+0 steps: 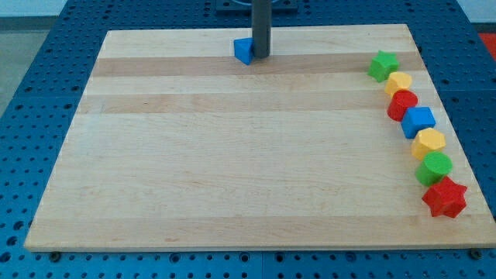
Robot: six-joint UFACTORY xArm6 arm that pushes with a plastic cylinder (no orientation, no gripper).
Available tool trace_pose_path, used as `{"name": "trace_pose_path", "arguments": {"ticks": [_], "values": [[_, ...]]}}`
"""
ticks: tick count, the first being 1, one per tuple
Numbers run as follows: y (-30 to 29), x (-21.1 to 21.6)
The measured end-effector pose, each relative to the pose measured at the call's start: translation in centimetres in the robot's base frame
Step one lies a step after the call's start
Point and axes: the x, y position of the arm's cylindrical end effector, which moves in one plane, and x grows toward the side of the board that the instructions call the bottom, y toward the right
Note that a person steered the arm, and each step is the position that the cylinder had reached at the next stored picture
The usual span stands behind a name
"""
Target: Slide the triangle to the top center
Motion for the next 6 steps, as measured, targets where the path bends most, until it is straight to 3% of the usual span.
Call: {"name": "trace_pose_path", "arguments": {"ticks": [1,2,3,5,6], "values": [[0.8,4.6],[-3.1,4.8],[-4.2,1.6],[-0.5,-0.5],[0.6,3.3]]}}
